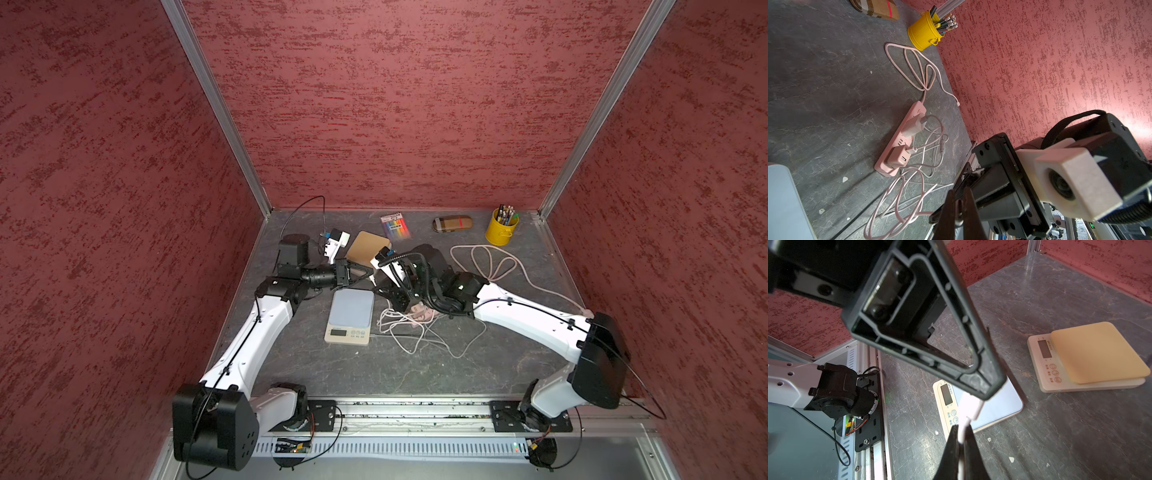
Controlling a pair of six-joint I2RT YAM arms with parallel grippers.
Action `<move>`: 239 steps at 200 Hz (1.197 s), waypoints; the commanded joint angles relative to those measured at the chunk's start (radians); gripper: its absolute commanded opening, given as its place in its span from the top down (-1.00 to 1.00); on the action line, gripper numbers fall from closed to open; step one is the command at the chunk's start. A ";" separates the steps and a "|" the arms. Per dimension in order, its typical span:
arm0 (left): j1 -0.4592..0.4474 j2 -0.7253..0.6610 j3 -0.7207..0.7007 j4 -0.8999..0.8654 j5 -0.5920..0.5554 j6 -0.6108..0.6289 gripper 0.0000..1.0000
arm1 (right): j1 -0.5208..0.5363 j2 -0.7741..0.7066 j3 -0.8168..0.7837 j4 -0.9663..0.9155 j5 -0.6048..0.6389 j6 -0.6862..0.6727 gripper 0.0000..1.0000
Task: Charge the electronic scale
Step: Pick up the charging cable from the center of the board.
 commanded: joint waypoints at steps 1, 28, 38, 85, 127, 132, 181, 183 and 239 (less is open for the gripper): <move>-0.006 -0.035 -0.023 0.035 -0.003 -0.040 1.00 | 0.001 -0.041 -0.014 0.081 0.091 0.025 0.61; -0.006 -0.078 -0.070 0.095 -0.068 -0.134 1.00 | 0.011 -0.074 -0.060 0.180 0.144 0.036 0.26; -0.005 -0.091 -0.083 0.109 -0.089 -0.161 1.00 | 0.017 -0.072 -0.059 0.195 0.162 0.029 0.26; -0.005 -0.117 -0.108 0.148 -0.121 -0.222 1.00 | 0.032 -0.036 -0.022 0.187 0.193 -0.011 0.47; -0.006 -0.110 -0.110 0.179 -0.121 -0.249 1.00 | 0.033 -0.025 -0.012 0.182 0.194 -0.019 0.92; -0.005 -0.109 -0.110 0.180 -0.122 -0.252 1.00 | 0.033 -0.025 -0.012 0.182 0.193 -0.020 0.99; -0.004 -0.102 -0.115 0.189 -0.114 -0.247 1.00 | 0.033 -0.005 0.012 0.150 0.181 -0.049 1.00; -0.003 -0.101 -0.115 0.186 -0.113 -0.242 1.00 | 0.034 -0.002 0.015 0.144 0.182 -0.053 1.00; 0.159 0.033 0.028 -0.132 -0.187 0.106 -0.18 | -0.030 0.159 0.137 -0.063 0.247 -0.090 1.00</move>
